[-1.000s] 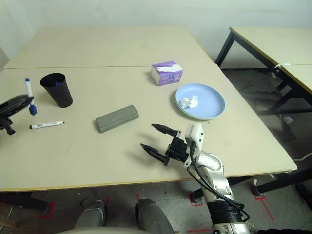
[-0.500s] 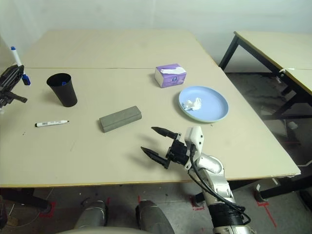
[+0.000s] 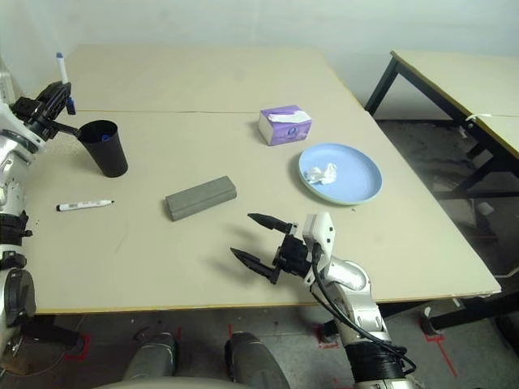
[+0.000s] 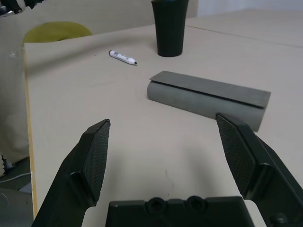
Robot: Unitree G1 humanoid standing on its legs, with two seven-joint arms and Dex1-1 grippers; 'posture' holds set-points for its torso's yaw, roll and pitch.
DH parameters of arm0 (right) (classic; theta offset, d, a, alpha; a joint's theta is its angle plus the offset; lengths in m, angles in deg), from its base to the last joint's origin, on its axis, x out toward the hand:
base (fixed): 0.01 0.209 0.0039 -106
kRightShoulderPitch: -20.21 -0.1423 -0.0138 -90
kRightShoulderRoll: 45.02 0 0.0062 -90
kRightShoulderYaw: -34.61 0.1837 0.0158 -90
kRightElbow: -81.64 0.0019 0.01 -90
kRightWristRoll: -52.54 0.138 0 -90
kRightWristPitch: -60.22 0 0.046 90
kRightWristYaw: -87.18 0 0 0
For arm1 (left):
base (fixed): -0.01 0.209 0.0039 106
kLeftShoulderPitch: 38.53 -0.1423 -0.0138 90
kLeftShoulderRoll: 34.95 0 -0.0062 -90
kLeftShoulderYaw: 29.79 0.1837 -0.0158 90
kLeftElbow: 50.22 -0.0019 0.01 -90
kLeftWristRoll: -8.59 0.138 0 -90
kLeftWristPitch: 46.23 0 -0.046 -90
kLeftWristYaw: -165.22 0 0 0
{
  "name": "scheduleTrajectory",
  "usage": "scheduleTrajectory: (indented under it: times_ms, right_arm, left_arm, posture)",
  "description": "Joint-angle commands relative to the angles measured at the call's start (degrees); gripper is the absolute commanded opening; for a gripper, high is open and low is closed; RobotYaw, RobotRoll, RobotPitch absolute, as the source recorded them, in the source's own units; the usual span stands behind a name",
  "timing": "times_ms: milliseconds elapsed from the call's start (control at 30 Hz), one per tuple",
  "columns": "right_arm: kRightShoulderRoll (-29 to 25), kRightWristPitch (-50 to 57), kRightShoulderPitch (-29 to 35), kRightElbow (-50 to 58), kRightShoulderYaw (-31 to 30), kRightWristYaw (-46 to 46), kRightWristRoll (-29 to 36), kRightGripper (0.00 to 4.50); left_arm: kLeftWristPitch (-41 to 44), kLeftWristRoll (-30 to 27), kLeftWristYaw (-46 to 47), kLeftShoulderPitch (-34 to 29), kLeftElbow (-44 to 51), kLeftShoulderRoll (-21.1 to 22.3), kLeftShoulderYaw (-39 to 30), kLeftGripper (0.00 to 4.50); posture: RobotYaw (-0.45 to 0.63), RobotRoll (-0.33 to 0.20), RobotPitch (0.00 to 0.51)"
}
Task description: Organize and tidy the items on the table.
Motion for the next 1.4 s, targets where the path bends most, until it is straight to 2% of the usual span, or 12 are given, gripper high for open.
scheduleTrajectory:
  times_ms: [33,633,1267,1300,1400]
  right_arm:
    - [-0.5,0.7,0.6,1.4,0.1,-0.3,-0.2,4.5]
    - [-0.5,2.4,1.0,4.1,-0.3,-1.2,-0.2,4.5]
    - [-0.4,2.4,1.3,4.4,-0.7,-0.8,-0.6,4.5]
    - [-0.4,2.4,1.2,4.3,-0.6,-0.8,-0.5,4.5]
    - [-0.5,2.4,1.1,4.2,-0.6,-0.7,-0.5,4.5]
  left_arm:
    - [-2.0,0.7,0.5,0.6,-3.1,0.2,-0.1,0.01]
    - [-0.8,0.2,2.2,-0.2,-6.9,-3.6,0.6,0.01]
    - [0.1,1.9,2.4,-1.1,-8.4,-3.7,1.9,0.01]
    - [0.0,2.0,2.5,-1.2,-8.4,-3.8,1.9,0.68]
    - [-0.2,2.0,2.7,-1.3,-8.3,-3.9,1.8,1.51]
  posture:
    - [-0.08,0.0,0.107]
    - [-0.09,0.0,0.113]
    - [-0.1,0.0,0.111]
    - [-0.1,0.0,0.11]
    - [-0.1,0.0,0.107]
